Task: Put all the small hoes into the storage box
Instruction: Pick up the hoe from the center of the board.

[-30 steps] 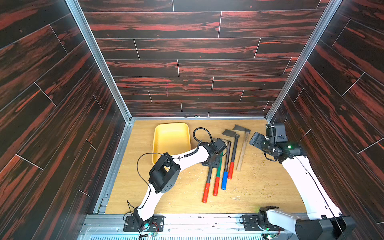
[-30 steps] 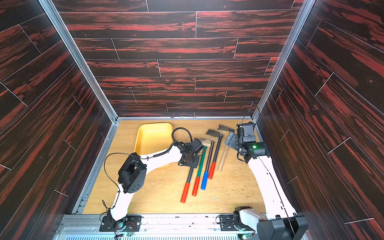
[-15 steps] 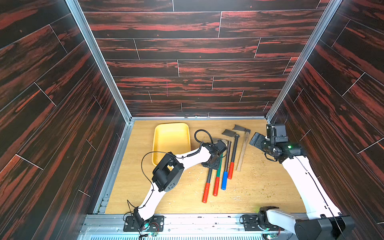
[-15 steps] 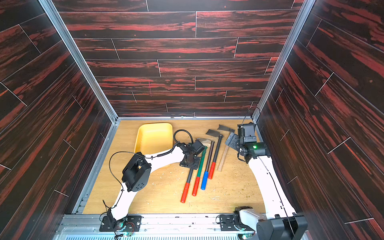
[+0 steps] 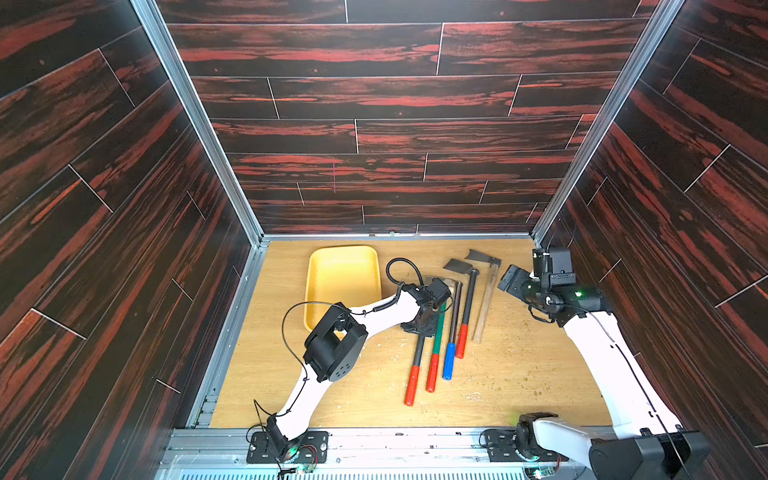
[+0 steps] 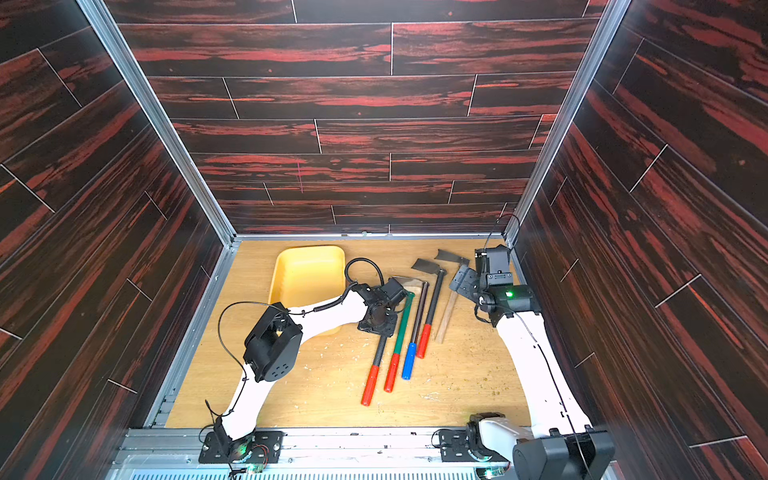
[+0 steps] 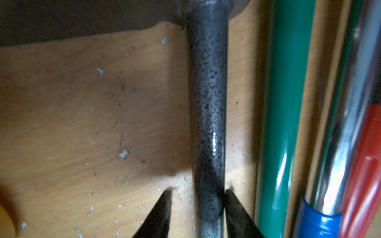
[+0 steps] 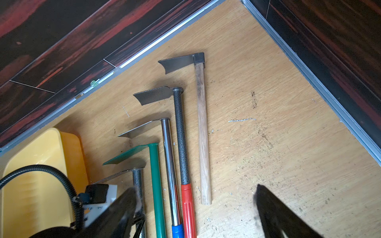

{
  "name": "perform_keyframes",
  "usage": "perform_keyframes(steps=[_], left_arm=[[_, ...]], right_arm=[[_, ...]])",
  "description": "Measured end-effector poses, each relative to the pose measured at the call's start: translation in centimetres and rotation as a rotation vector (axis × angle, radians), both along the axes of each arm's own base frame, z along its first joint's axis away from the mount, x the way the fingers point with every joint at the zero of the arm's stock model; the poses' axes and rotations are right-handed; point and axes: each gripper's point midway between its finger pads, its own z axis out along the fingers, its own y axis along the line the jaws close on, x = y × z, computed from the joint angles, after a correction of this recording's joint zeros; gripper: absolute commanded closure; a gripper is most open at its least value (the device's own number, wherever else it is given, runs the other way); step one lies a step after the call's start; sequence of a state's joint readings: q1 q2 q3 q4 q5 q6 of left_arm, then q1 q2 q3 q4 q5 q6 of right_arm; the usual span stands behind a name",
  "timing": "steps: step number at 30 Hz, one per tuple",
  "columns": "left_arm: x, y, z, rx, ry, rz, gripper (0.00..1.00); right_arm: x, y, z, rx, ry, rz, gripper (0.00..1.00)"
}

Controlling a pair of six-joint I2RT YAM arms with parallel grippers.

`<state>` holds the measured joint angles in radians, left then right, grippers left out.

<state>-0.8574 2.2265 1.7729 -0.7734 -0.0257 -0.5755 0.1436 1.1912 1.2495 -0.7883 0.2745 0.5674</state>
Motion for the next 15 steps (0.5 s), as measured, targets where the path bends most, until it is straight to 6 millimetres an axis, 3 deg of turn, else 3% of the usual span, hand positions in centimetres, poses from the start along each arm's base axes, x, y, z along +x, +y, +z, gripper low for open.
perform_keyframes(steps=[7,15], left_arm=[[0.1,-0.2,-1.3,0.015,0.016,-0.006,0.61],[0.3,-0.5,-1.3,0.010,0.016,-0.012,0.67]], right_arm=[[-0.1,-0.1,-0.4,0.002,0.008,-0.001,0.08],[-0.1,-0.1,-0.5,0.003,0.011,-0.003,0.08]])
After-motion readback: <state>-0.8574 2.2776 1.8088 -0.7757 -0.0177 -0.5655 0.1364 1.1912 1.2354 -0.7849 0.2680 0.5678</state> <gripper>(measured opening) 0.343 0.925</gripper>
